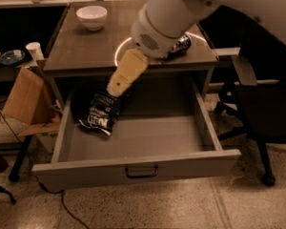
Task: Pick blue chip bag from top drawer and place on counter
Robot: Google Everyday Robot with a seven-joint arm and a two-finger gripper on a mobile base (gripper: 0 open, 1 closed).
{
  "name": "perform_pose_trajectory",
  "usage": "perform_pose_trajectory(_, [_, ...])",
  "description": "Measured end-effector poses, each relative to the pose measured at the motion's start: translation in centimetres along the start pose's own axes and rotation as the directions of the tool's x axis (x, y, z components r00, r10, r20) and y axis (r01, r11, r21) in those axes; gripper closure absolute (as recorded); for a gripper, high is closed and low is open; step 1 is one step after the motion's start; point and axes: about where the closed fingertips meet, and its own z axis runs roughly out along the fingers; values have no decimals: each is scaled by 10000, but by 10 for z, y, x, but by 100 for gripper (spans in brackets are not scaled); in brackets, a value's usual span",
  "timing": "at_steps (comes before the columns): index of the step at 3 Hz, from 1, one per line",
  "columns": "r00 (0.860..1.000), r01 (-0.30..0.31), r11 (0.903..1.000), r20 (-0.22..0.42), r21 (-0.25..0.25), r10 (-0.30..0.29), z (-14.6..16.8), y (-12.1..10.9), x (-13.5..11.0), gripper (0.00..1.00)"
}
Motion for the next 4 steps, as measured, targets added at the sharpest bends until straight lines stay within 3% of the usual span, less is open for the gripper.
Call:
perform_pose_trajectory(1, [9993, -168, 9983, 310, -562, 186, 58, 8, -42, 0])
perform_pose_trajectory(2, [9974, -562, 9905, 374, -1252, 613, 127, 24, -76, 0])
perform_pose_trajectory(4, [9981, -383, 9920, 434, -1201, 438, 125, 28, -85, 0])
